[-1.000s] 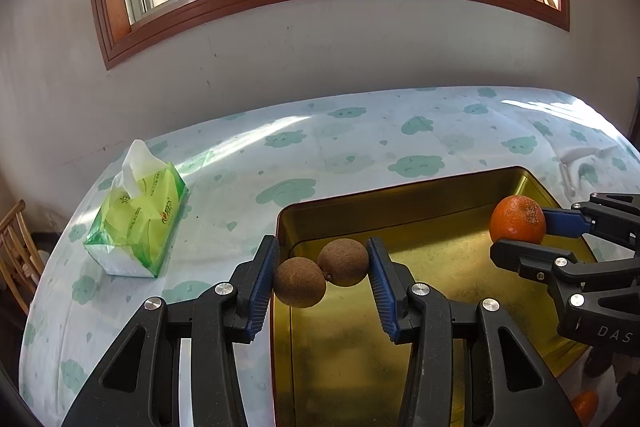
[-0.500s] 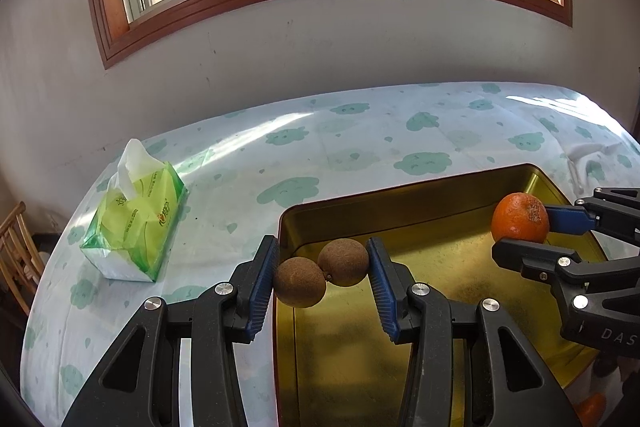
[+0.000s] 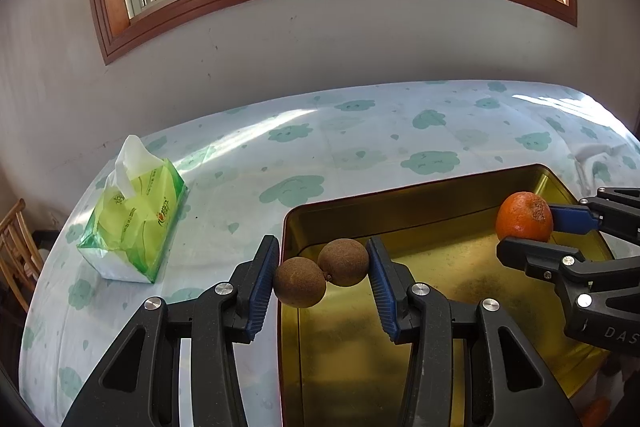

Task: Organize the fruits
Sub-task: 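Carry both fruits over the tin and open both tools to drop them, then grasp a dark mangosteen with the right tool while the left tool grasps a kiwi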

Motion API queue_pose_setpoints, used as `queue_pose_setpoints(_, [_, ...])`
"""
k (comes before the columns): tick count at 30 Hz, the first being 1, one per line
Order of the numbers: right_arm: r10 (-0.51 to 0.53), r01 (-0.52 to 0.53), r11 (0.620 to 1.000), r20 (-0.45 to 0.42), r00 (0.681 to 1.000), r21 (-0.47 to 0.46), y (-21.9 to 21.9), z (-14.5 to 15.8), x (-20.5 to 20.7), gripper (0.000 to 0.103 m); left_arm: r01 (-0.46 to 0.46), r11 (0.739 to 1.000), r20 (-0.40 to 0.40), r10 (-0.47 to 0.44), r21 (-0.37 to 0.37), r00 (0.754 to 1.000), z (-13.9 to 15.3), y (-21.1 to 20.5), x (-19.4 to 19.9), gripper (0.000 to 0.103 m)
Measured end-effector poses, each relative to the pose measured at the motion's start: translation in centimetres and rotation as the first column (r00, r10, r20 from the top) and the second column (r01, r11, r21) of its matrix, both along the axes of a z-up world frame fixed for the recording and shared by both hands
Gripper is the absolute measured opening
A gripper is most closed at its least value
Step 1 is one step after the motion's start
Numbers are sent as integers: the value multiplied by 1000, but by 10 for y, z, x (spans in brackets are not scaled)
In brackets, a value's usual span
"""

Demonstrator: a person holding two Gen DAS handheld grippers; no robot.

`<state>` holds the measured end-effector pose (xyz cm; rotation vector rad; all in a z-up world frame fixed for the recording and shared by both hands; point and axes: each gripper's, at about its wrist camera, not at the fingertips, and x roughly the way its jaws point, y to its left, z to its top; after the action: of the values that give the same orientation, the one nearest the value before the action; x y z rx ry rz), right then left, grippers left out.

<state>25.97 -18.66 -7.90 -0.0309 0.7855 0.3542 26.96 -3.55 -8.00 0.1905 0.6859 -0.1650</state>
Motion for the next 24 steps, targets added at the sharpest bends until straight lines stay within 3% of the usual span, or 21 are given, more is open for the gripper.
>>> queue_pose_setpoints(7, [-8, 7, 1000, 2, 1000, 4, 0, 0, 2, 41, -7, 1000, -18, 6, -3, 1000, -1, 1, 3, 50])
queue_pose_setpoints(10, [-19, 18, 1000, 31, 999, 25, -5, 7, -4, 54, -11, 1000, -12, 11, -9, 1000, 3, 2, 0, 79])
queue_pose_setpoints(11, [-24, 23, 999, 45, 999, 32, -7, 10, -7, 59, -11, 1000, 2, 11, -10, 1000, 6, 2, -3, 83])
queue_pose_setpoints(16, [-36, 26, 995, 93, 995, 101, -25, 31, -29, 61, -5, 1000, 55, 6, -11, 998, 22, 1, -23, 85])
queue_pose_setpoints(20, [-45, 24, 989, 145, 988, 143, -48, 44, -69, 63, -20, 997, 72, 25, -79, 997, 34, 17, -47, 85])
queue_pose_setpoints(24, [-45, 25, 991, 153, 987, 131, -77, 38, -119, 63, -43, 989, 109, 59, -143, 992, 40, 42, -84, 88])
